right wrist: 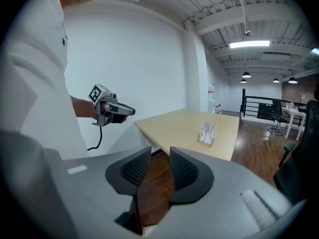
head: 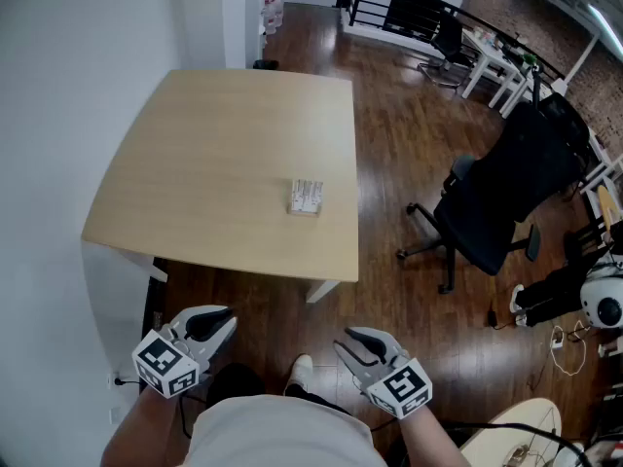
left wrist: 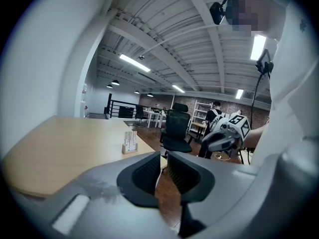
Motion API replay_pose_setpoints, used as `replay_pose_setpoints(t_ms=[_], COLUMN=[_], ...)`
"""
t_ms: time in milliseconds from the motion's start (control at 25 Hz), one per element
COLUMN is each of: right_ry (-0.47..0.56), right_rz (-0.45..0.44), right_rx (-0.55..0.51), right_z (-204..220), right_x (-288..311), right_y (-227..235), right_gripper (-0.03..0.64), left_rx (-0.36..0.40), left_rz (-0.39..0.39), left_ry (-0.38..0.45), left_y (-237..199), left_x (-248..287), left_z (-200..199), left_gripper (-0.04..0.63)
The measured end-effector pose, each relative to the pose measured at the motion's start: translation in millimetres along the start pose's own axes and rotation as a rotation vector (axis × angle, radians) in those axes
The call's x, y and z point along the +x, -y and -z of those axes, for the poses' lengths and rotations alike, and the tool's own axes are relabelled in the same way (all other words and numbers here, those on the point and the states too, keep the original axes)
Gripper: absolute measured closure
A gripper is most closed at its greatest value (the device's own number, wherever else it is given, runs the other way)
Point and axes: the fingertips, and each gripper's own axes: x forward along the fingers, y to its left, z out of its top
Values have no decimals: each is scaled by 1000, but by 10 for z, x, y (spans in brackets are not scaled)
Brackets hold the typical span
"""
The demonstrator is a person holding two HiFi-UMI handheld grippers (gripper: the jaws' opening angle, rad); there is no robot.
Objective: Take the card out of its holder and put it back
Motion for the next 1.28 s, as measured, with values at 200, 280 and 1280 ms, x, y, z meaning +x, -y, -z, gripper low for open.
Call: replay_pose_setpoints(t_ms=[200,280,1280], right_ry=[-14,-29,-125], right_rz=[23,45,589], right_rx=[36,42,415], right_z=[-196,-279,-533], right_x=[220,333,612], right_y=[530,677,941], right_gripper=[495,495,495], left_rx=[53,64,309], left_rz=[31,47,575], left_ry=[-1,-10,-383], left_y=[-581,-887,-2215], left_x=[632,838,3366], left_z=[-452,-618,-568], left_gripper=[529,512,469])
